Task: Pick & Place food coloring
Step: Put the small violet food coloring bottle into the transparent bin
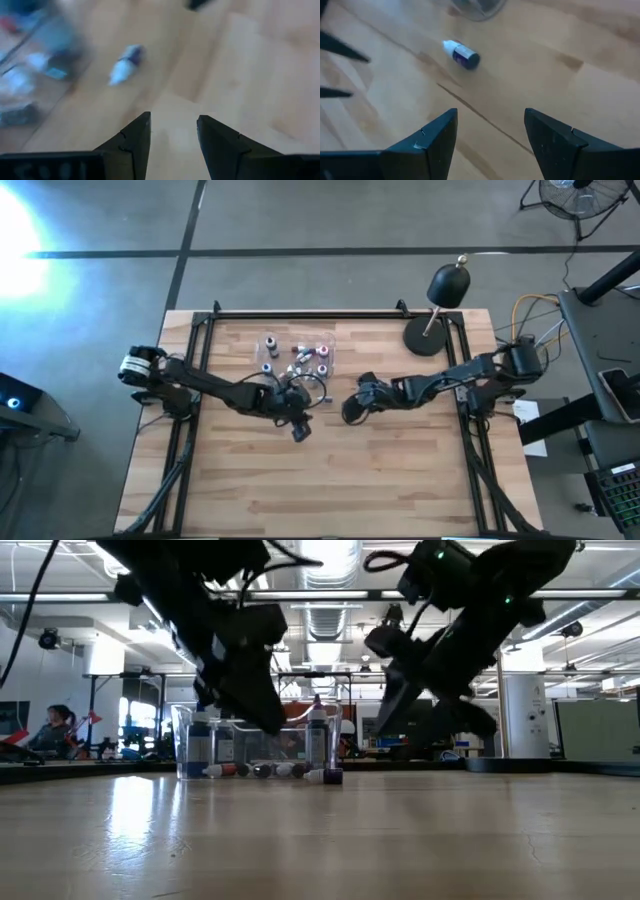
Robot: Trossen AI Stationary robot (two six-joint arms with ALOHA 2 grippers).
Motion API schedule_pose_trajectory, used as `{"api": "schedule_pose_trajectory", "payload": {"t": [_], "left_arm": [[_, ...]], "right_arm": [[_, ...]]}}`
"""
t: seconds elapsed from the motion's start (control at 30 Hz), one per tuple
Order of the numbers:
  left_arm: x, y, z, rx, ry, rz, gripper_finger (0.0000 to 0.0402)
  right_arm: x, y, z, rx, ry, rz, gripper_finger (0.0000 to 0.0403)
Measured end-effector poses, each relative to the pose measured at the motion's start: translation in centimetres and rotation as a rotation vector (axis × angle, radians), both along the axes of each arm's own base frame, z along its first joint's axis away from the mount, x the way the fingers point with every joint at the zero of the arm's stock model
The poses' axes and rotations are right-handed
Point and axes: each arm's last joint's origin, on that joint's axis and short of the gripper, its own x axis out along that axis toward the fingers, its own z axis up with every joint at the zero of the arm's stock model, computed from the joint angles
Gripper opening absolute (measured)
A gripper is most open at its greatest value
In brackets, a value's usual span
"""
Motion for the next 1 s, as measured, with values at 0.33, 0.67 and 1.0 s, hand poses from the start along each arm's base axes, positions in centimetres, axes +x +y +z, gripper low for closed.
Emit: {"api": "schedule_pose_trajectory", "payload": {"t": [0.33, 0.67, 1.0], "left_arm": [[1.2, 0.7, -2.6, 0.016, 0.046, 0.184, 0.0135], [2.4, 1.0, -3.4, 0.073, 0.037, 0.156, 0.0135], [2.3, 1.0, -3.4, 0.074, 0.040, 0.136, 0.0135]], "right_arm": [[2.1, -1.0, -2.9, 0.071, -0.094, -0.135, 0.0224], [3.4, -1.9, -3.6, 0.003, -0.125, -0.140, 0.0224], [6.4, -2.3, -2.7, -0.073, -0.157, -0.007, 0.0224]]}}
